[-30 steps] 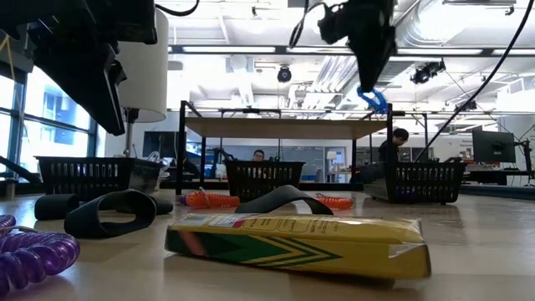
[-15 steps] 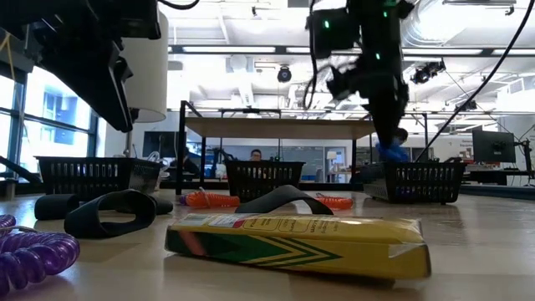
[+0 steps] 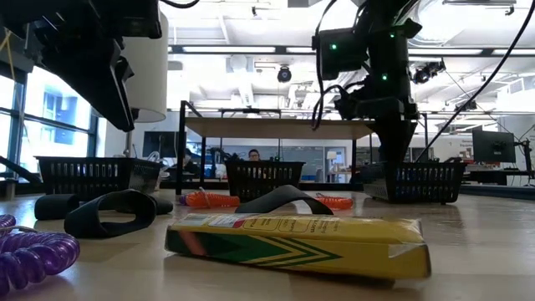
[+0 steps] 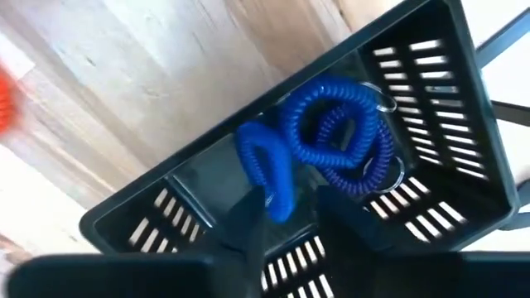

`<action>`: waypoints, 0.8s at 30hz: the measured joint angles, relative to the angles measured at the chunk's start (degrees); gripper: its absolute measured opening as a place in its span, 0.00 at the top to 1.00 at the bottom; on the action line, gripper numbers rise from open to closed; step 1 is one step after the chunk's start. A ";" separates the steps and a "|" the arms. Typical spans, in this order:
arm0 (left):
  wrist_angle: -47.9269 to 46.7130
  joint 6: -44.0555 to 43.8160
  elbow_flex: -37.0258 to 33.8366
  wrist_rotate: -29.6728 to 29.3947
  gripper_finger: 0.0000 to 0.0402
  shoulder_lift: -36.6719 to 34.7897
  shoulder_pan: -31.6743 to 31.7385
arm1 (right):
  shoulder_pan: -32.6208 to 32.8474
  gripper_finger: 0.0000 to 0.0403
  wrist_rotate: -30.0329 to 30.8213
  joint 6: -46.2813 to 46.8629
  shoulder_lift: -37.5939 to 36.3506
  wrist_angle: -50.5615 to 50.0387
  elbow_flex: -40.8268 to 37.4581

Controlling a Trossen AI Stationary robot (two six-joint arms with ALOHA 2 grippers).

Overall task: Pick & Place Office Desk Supplies
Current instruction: Put the blue spring keychain into the right black bin, then put the orange spring keychain into the right black bin

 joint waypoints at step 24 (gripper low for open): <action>0.47 0.77 -0.04 0.05 0.74 -0.02 -0.01 | 15.12 0.58 -15.58 -6.34 -12.36 7.71 4.68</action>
